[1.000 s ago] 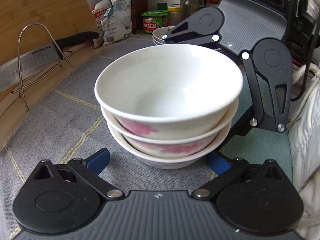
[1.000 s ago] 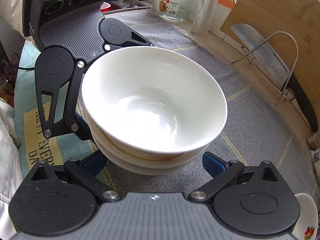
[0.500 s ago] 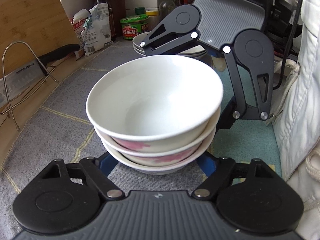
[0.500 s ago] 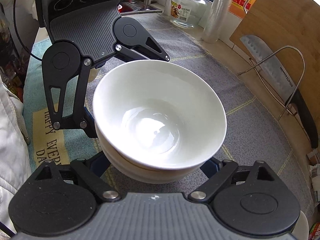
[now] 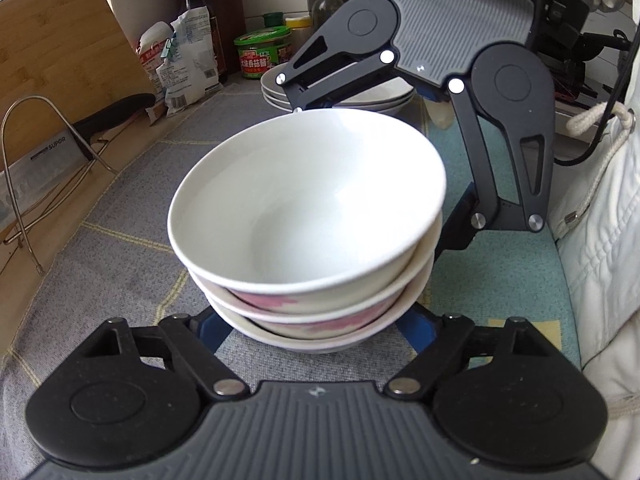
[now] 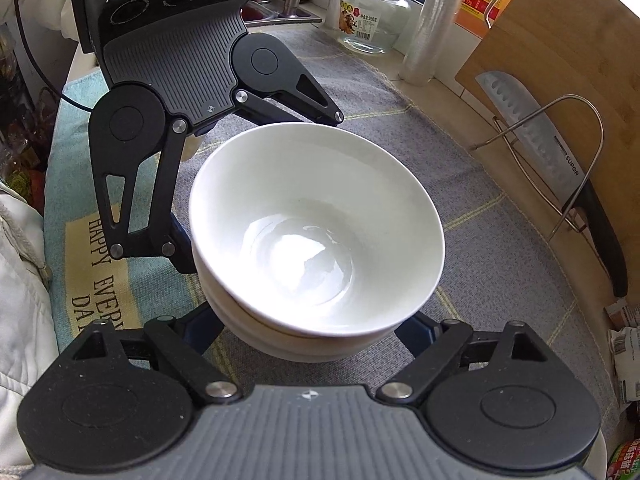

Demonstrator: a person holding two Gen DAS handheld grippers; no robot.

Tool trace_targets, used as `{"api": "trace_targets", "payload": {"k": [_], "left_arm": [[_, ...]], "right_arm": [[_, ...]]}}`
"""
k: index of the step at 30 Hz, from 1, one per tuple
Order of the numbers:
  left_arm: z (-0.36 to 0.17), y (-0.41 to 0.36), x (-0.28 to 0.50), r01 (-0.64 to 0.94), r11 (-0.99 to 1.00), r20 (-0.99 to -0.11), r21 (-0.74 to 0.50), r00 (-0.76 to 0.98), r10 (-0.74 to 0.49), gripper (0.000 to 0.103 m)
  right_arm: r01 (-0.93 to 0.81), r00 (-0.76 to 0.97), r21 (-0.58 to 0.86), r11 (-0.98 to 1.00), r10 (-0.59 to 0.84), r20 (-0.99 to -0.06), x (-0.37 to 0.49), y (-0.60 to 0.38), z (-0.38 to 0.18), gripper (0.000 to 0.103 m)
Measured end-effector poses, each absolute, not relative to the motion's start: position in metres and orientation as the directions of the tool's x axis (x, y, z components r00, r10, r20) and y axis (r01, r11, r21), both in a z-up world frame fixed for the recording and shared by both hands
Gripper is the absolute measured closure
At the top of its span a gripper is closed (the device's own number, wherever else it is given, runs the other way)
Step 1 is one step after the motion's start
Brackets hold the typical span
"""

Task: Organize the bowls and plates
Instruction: 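Lift and carry the bowl stack with both grippers over the plate stack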

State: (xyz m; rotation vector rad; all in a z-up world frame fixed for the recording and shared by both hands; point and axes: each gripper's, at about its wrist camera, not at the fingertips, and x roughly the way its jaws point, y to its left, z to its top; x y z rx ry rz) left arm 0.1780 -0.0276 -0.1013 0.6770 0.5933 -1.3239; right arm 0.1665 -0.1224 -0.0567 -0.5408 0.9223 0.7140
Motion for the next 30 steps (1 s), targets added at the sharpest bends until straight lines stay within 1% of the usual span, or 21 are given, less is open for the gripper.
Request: {"api": "trace_targets", "payload": {"k": [16, 24, 30], "left_arm": [[-0.1, -0.03, 0.176, 0.987, 0.115, -0.745, 0.116, 0.163, -0.647, 0.017], [-0.098, -0.038, 0.175, 0.988, 0.12, -0.775, 0.102, 0.154, -0.613, 0.017], [-0.088, -0.045, 0.169, 0.987, 0.115, -0.791, 0.114, 0.16, -0.59, 0.017]], "right_arm": [[-0.738, 0.431, -0.129, 0.662, 0.315, -0.846, 0.162, -0.122, -0.057, 0.008], [-0.738, 0.438, -0.138, 0.661, 0.313, -0.843, 0.156, -0.123, -0.054, 0.009], [-0.734, 0.442, -0.125, 0.667, 0.331, -0.834, 0.149, -0.132, -0.046, 0.009]]}}
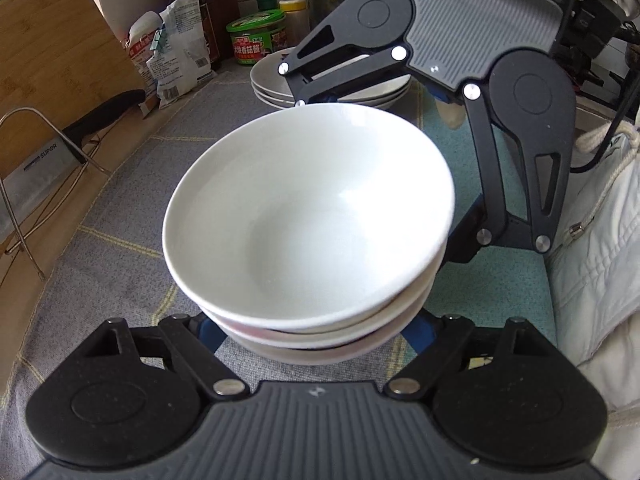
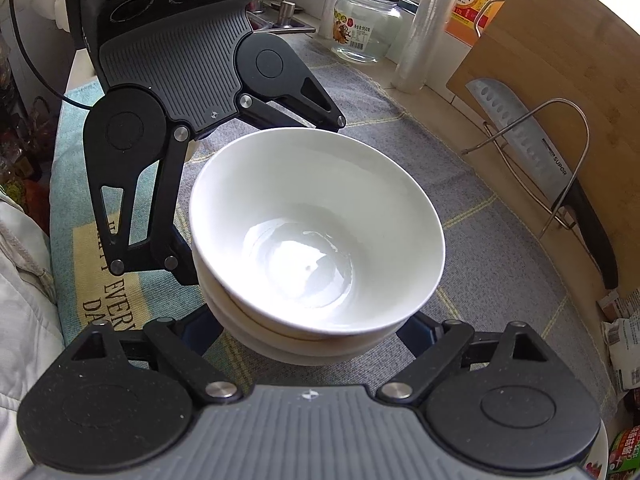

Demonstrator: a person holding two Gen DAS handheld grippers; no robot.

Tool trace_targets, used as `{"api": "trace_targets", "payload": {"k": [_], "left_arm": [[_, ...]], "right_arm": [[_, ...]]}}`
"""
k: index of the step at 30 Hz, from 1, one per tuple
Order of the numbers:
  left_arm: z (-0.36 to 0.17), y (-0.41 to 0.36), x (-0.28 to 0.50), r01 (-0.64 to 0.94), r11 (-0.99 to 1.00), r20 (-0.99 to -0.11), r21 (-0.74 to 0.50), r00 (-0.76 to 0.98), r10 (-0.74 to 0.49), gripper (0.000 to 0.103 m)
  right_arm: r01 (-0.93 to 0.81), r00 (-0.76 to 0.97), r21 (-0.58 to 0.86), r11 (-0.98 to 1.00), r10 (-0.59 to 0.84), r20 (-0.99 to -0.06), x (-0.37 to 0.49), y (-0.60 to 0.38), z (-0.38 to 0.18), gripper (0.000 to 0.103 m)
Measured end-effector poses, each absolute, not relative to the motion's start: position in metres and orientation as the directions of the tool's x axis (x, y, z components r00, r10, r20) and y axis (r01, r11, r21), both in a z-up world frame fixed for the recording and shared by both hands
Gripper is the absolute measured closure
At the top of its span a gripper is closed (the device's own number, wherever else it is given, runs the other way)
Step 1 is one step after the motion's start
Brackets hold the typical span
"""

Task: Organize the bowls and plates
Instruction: 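Lift and carry the bowl stack with both grippers over the plate stack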

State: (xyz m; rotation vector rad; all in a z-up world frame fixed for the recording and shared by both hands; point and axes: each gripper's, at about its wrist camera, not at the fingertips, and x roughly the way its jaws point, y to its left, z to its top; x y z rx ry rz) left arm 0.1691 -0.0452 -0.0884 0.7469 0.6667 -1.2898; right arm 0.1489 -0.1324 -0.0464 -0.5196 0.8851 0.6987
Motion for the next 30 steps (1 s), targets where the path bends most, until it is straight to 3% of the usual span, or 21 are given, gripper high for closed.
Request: {"api": "trace_targets", "payload": {"k": [15, 30], "left_arm": [[-0.05, -0.113, 0.159, 0.98, 0.103, -0.797, 0.168, 0.197, -0.571, 0.017], [-0.047, -0.217, 0.156, 0.975, 0.016, -0.78, 0.223, 0.188, -0.596, 0.017]], "right_arm": [[-0.719, 0.493, -0.147, 0.679, 0.349, -0.797, 0.124, -0.202, -0.005, 0.009], [-0.643, 0.548, -0.184, 0.743, 0.279, -0.788, 0.109, -0.303, -0.003, 0.009]]}}
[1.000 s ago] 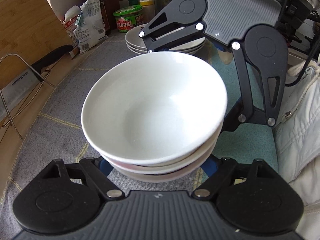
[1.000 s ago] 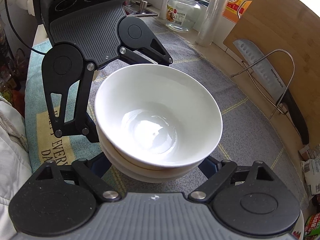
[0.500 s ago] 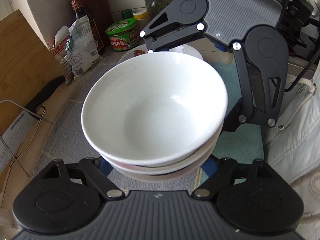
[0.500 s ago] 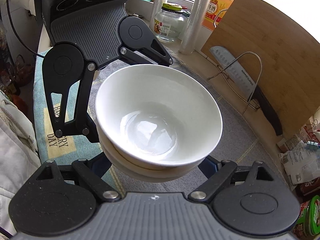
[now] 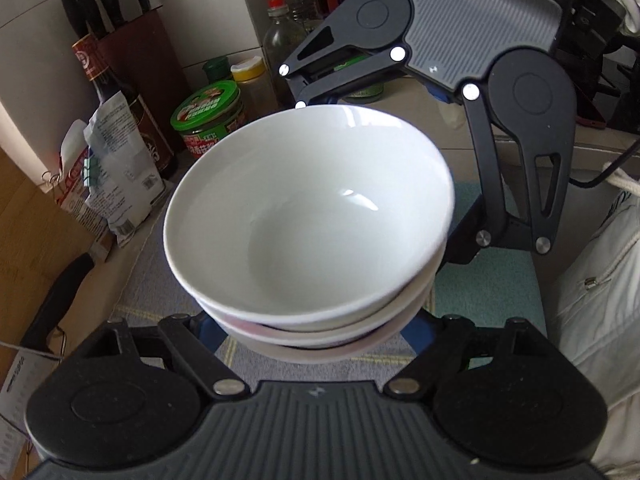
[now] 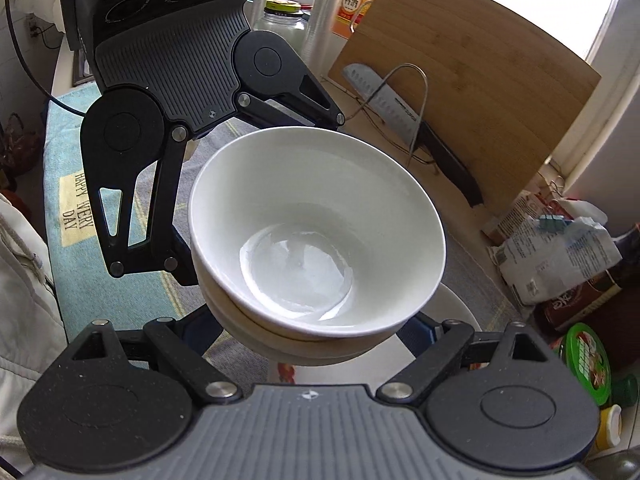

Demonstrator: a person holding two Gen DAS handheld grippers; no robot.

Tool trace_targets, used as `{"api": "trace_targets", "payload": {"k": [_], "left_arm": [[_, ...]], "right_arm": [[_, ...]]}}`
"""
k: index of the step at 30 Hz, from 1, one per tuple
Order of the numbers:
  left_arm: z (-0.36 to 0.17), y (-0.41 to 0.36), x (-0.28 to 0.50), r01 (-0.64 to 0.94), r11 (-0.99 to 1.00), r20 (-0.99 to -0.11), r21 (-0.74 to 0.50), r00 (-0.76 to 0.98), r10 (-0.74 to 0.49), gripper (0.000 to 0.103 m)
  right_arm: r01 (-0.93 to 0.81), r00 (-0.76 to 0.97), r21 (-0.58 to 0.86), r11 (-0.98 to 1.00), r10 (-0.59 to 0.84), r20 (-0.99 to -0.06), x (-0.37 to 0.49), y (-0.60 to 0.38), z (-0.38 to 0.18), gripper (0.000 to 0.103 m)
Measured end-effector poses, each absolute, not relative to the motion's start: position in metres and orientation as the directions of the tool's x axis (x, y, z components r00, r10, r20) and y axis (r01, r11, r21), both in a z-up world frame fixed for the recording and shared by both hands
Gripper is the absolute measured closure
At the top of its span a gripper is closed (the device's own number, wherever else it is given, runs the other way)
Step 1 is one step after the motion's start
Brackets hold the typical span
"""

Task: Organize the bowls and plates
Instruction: 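Lift and carry the bowl stack with both grippers over the plate stack, then lower the bowl stack onto the plates and open both grippers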

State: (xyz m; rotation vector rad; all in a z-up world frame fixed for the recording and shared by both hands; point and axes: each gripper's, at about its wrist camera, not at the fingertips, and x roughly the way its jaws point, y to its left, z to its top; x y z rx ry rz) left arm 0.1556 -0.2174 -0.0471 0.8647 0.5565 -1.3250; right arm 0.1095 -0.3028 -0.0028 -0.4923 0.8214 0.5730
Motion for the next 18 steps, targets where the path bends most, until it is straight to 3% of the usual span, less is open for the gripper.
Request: {"api": "trace_targets", "payload": {"k": [18], "left_arm": [[-0.074, -0.279, 0.179, 0.979, -0.059, -0.795, 0.197, 0.124, -0.594, 0.017]], "right_arm": [[-0.577, 0.541, -0.184, 0.796, 0.204, -0.816, 0.124, -0.362, -0.031, 0.009]]}}
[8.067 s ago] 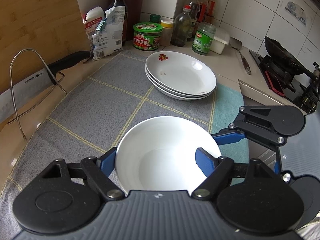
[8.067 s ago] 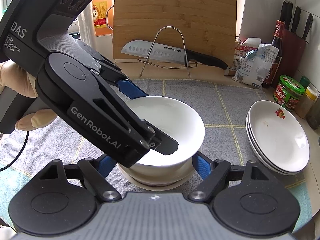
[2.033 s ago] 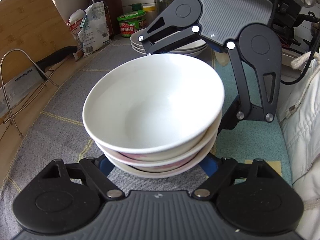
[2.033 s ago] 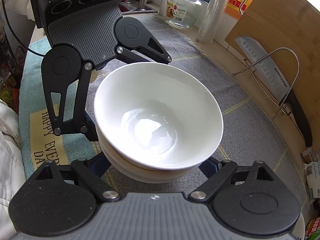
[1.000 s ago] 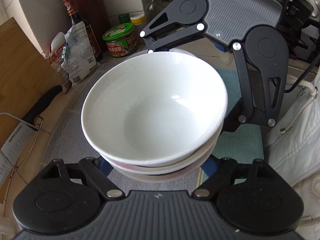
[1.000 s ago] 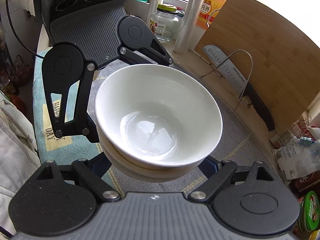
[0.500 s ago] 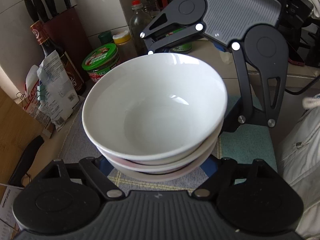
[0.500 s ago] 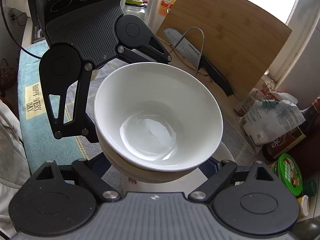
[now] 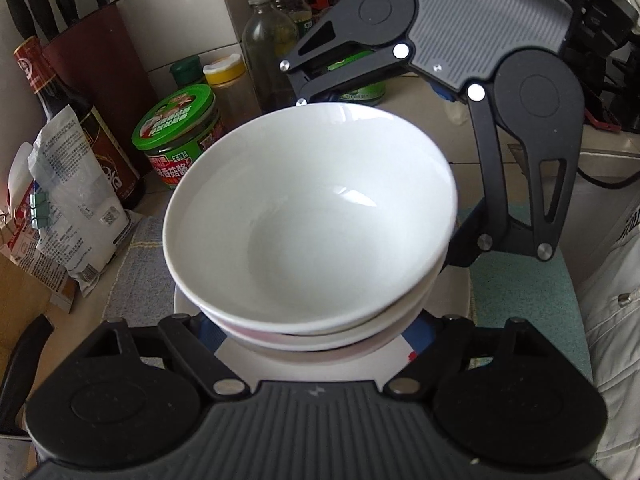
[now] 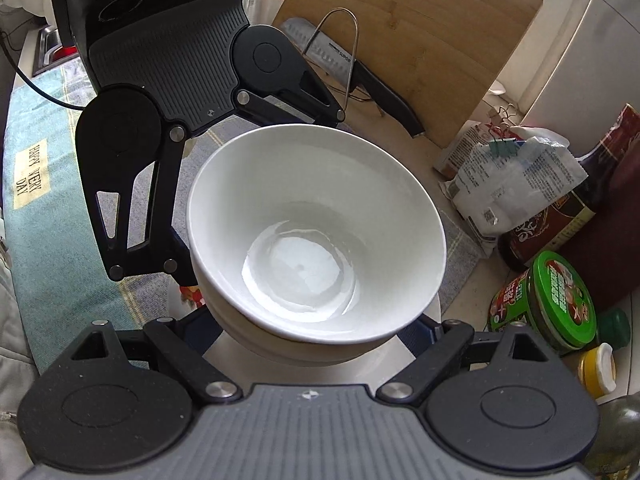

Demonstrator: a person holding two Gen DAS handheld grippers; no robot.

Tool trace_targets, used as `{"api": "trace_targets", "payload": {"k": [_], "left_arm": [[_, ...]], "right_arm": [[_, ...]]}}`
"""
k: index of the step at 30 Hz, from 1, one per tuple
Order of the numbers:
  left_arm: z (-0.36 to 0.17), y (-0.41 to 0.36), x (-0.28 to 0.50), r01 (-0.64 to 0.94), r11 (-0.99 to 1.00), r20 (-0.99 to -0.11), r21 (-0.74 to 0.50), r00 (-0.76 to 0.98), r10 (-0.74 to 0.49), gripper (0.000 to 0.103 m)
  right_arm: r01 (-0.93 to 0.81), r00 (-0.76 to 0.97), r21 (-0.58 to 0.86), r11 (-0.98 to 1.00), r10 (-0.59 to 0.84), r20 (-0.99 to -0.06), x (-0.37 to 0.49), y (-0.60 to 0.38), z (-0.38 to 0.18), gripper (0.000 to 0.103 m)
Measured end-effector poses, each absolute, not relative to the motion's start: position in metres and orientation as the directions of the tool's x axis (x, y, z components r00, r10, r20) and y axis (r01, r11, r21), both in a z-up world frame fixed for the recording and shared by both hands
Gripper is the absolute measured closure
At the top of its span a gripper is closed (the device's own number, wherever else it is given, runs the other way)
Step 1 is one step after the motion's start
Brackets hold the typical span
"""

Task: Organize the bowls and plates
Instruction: 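Lower the bowl stack onto the plates and open both grippers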

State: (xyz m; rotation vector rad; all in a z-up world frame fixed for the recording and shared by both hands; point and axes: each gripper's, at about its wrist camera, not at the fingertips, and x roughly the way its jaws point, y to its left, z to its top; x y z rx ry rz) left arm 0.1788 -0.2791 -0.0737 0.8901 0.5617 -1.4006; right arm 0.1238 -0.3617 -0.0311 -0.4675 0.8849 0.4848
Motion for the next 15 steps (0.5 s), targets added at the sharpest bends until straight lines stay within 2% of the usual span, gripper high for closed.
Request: {"api": "trace_targets", "payload": {"k": [15], "left_arm": [[-0.0835, -0.2892, 0.1856, 0.983, -0.06, -0.8, 0.175, 0.107, -0.59, 0.017]], "right_arm": [[-0.57, 0.525, -0.18, 0.802, 0.188, -0.83, 0.1296, -0.3664, -0.0371, 0.009]]}}
